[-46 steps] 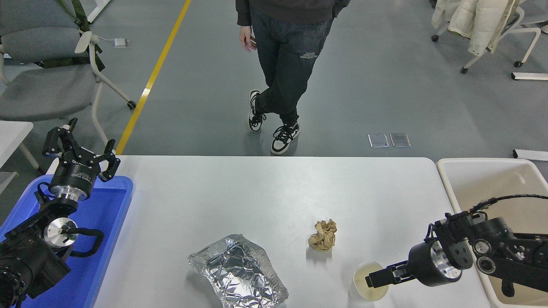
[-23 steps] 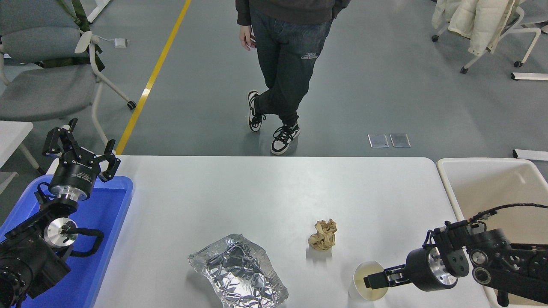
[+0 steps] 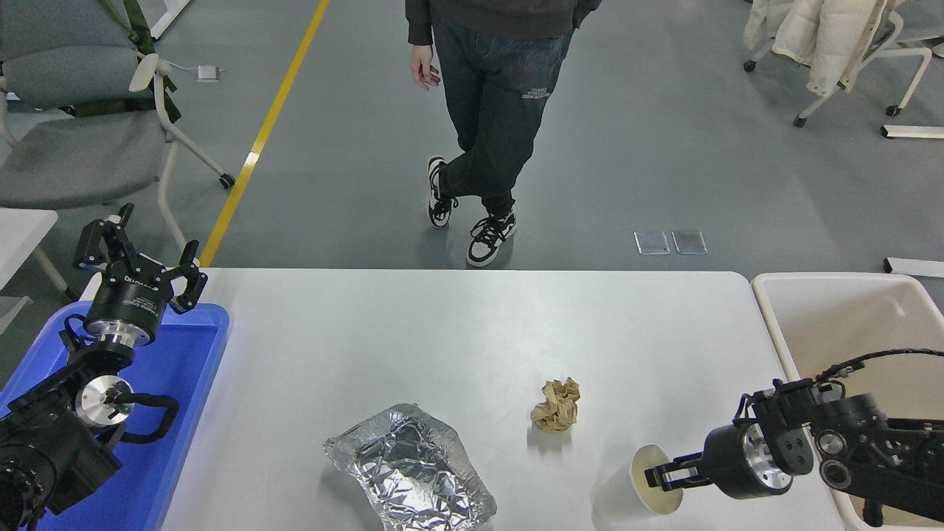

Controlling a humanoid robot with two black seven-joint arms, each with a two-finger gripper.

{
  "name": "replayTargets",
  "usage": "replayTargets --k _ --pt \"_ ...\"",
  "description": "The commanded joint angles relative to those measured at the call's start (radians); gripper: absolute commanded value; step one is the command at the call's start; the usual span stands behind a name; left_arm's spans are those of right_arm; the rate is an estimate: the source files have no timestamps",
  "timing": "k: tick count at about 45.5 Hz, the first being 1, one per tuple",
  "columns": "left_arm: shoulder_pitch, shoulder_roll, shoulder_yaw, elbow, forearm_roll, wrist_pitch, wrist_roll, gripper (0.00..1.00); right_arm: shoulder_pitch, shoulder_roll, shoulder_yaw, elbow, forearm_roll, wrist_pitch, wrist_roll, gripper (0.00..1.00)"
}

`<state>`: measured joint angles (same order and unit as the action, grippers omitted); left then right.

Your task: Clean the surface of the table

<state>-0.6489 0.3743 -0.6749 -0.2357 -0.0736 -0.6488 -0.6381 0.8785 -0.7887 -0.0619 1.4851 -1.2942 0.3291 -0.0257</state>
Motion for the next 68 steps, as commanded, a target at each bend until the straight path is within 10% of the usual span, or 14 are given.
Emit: replayTargets --k 1,30,68 --pt "0.000 0.000 0.000 0.001 0.000 0.000 0.000 1.00 0.045 -0.044 0.027 0.029 0.039 0.002 0.004 0.00" --pt "0.000 0.000 0.002 -0.001 0.000 0.001 0.000 1.00 0.353 -0.451 0.174 0.241 0.338 0.186 0.004 0.00" --pt "0.000 0.000 0.002 0.001 0.000 0.001 0.000 1.00 0.341 -0.624 0.336 0.055 0.381 0.266 0.049 0.00"
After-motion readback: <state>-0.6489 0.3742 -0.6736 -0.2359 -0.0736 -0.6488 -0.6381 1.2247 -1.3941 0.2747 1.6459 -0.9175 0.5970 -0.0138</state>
